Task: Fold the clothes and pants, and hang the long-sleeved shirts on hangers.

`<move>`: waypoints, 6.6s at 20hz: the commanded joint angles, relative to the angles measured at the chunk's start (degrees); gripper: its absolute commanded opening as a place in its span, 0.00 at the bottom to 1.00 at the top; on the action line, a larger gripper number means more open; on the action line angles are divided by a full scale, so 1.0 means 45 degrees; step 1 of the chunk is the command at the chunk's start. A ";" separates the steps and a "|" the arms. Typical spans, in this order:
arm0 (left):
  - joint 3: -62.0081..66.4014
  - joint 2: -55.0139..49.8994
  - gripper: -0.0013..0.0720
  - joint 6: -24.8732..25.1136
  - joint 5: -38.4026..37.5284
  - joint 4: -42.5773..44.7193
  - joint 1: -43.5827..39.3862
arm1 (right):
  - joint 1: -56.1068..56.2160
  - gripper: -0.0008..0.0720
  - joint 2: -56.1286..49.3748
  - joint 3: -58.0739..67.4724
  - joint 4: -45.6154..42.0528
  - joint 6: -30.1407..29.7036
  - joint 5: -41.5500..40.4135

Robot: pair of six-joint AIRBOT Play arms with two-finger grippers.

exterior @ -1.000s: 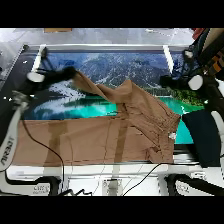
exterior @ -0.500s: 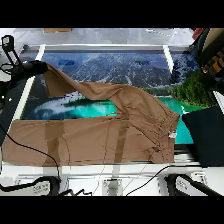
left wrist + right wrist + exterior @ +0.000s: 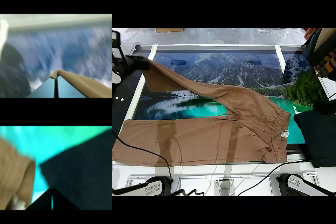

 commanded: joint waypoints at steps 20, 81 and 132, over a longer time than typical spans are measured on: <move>-0.0029 -0.1219 0.03 -0.0005 -0.5765 0.4138 0.2438 | -0.0529 0.56 -0.0311 -0.6110 0.5853 -0.2166 -0.3376; 0.0005 -0.1302 0.03 -0.5736 0.1234 0.3089 0.1467 | 0.1962 0.06 -0.4099 -0.1273 0.8111 -0.2098 -0.4998; -0.0719 0.2501 0.09 -0.4148 -0.6907 0.5527 0.2725 | 0.1914 0.47 -0.0418 0.0505 -0.1928 0.1812 -0.0355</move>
